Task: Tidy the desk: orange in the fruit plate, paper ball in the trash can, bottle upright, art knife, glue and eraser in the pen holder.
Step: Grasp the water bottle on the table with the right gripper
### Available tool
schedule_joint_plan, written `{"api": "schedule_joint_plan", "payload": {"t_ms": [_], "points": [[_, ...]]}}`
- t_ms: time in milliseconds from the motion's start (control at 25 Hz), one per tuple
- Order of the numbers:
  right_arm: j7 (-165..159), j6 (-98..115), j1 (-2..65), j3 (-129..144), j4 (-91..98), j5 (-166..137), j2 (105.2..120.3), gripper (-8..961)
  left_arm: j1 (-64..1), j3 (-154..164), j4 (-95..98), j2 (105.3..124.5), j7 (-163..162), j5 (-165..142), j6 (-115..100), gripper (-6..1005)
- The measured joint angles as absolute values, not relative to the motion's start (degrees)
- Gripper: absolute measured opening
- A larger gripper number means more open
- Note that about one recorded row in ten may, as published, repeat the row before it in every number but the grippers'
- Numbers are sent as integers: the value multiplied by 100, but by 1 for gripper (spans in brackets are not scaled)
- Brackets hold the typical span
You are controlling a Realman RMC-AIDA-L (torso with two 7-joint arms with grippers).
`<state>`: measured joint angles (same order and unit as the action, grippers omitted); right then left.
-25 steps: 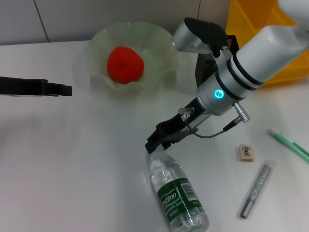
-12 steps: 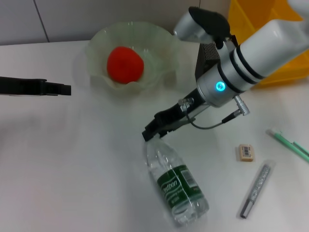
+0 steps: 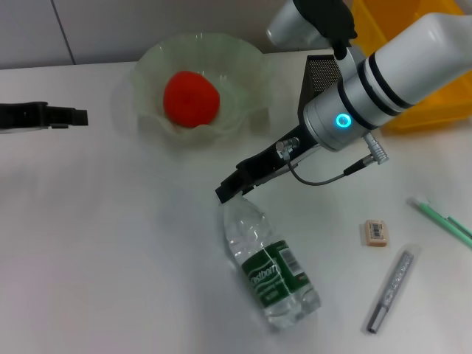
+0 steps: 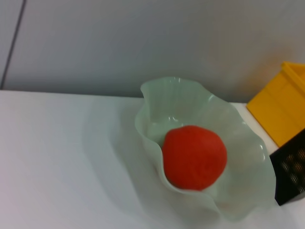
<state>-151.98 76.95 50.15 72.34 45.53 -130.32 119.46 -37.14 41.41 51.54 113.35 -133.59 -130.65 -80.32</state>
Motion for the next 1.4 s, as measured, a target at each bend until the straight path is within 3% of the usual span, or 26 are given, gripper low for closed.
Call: {"api": "schedule_joint_plan", "payload": {"t_ms": [240, 440, 960, 1240, 1400], "points": [[-14561, 7682, 4630, 7796, 5199, -12866, 11948, 412, -3709, 3864, 5151, 11325, -13188, -13053, -8000, 451], [-14236, 7691, 4488, 7763, 5390, -12583, 11932, 356, -3696, 3832, 5169, 11325, -13170, -13044, -7989, 451], [-14441, 7896, 4403, 7807, 5955, -12737, 11918, 4, -3631, 3746, 5201, 11298, -13116, -12991, -7979, 452], [-14938, 8083, 4552, 7816, 6066, -13685, 11909, 5, -3612, 3744, 5159, 11294, -13025, -12948, -7972, 452], [-14998, 8051, 4591, 7804, 6053, -13999, 11909, 72, -3612, 3744, 5156, 11309, -13016, -12946, -8006, 452]]}}
